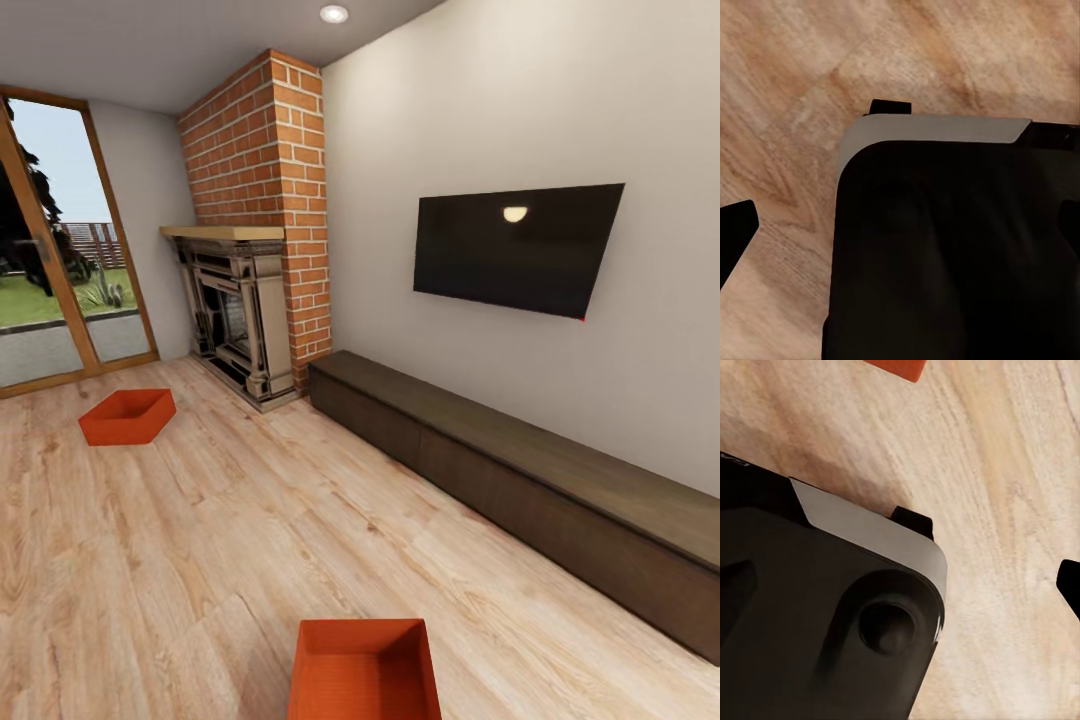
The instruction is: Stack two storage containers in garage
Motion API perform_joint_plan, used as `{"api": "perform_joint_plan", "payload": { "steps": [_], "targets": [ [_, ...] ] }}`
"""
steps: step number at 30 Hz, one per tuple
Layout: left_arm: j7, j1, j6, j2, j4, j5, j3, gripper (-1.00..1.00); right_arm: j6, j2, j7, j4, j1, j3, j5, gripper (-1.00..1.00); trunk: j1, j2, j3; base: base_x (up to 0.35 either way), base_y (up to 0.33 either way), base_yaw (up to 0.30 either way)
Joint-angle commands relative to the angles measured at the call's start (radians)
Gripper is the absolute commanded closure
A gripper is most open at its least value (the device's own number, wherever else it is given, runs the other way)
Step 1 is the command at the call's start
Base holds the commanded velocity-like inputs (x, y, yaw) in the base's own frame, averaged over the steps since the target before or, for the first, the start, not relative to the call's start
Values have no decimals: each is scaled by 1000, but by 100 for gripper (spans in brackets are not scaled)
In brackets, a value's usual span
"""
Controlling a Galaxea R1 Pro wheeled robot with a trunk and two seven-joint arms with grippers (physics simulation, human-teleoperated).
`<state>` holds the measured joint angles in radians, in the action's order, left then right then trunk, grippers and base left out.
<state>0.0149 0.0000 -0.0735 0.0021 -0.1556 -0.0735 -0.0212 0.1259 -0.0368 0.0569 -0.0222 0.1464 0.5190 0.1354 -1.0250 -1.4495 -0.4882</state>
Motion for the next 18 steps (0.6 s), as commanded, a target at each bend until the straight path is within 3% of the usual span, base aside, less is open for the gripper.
{"api": "perform_joint_plan", "payload": {
  "steps": [1,11,18],
  "targets": [
    [0,0,-2,0,-1,-8,-2,-100,5,-1,2,-2,1,9,10,-100,0,0,-1,0,-6,0],
    [0,0,-2,-1,-1,-8,-2,-100,5,-1,1,-2,1,9,10,-100,0,0,-1,0,-222,0],
    [0,0,-2,0,-1,-8,0,-100,6,-1,2,-2,1,8,11,-100,0,0,-1,0,-51,0]
  ]
}}
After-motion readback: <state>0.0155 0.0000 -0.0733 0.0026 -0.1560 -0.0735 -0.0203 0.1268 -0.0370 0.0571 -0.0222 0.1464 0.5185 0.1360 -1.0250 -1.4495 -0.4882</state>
